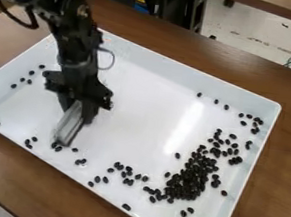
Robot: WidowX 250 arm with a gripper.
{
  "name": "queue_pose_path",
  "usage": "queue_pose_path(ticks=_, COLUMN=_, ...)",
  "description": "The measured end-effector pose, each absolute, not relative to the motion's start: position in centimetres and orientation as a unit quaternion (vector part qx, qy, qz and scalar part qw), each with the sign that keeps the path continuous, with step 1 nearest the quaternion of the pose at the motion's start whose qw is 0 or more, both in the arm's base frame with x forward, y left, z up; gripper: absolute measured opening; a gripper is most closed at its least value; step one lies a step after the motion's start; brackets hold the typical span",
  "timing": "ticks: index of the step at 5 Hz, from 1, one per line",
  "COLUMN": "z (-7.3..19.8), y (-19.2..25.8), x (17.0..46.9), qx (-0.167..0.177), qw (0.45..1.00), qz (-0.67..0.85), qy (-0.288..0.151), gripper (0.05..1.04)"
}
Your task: Sweep into pile
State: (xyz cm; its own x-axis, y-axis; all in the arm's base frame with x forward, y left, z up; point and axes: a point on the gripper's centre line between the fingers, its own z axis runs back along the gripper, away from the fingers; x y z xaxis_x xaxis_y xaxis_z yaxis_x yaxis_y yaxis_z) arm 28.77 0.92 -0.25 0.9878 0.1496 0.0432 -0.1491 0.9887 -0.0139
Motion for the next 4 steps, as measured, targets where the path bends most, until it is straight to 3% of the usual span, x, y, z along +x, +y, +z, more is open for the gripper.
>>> queue_pose_path(ticks=2, z=-0.6, y=-5.0, x=27.8, qx=-0.019, qw=0.999, qz=0.028, qy=-0.039, gripper=0.361)
queue_pose_path(ticks=4, z=-1.0, y=-11.3, x=29.0, qx=-0.029, qw=0.998, qz=-0.03, qy=-0.05, gripper=0.361)
